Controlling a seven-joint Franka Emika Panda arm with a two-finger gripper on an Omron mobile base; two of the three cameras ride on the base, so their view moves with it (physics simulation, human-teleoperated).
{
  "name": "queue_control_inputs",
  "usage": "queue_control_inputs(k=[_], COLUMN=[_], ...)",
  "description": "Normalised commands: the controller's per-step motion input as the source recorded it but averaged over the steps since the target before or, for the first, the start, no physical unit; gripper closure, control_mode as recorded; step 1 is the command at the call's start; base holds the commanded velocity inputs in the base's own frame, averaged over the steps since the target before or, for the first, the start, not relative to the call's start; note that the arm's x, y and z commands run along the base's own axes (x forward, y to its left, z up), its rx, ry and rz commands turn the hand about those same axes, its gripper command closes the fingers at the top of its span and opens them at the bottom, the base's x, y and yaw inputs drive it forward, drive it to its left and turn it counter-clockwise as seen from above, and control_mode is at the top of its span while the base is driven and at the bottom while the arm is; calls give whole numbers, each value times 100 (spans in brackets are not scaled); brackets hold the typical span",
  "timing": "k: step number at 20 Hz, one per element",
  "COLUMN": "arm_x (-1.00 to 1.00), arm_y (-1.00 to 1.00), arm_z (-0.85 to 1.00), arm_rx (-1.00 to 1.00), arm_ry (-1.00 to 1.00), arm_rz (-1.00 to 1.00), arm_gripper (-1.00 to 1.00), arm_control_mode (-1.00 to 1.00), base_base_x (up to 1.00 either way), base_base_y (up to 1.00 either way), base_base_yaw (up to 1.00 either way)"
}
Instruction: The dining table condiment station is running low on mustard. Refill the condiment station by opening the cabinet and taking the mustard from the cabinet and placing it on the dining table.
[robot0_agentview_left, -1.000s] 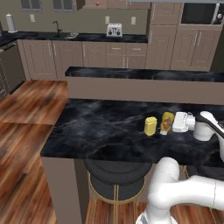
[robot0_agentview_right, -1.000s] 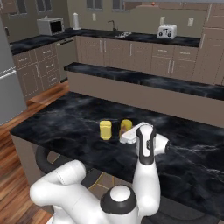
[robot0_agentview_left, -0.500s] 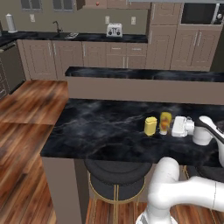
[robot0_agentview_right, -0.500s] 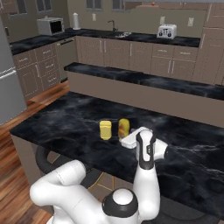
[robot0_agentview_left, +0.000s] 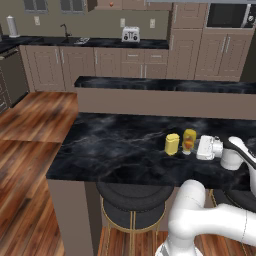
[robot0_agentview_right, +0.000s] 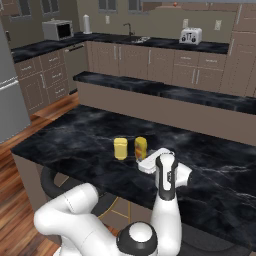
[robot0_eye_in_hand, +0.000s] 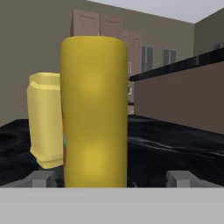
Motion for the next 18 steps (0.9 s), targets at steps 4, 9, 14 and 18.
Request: queue_control_inputs(k=[4, 9, 14, 18], arm_x=[-2, -29, -66, -96], arm_y=[-2, -8, -19, -2], arm_z=[0, 9, 40, 61], arm_rx=[0, 0, 0, -2], arm_ry=[0, 0, -1, -8], arm_rz=[0, 0, 0, 0], arm_gripper=[-100, -100, -100, -100], arm_control_mode=[-100, -100, -100, -100], base_base_x=[0, 0, 0, 0], base_base_y=[0, 0, 0, 0], base_base_yaw=[0, 0, 0, 0])
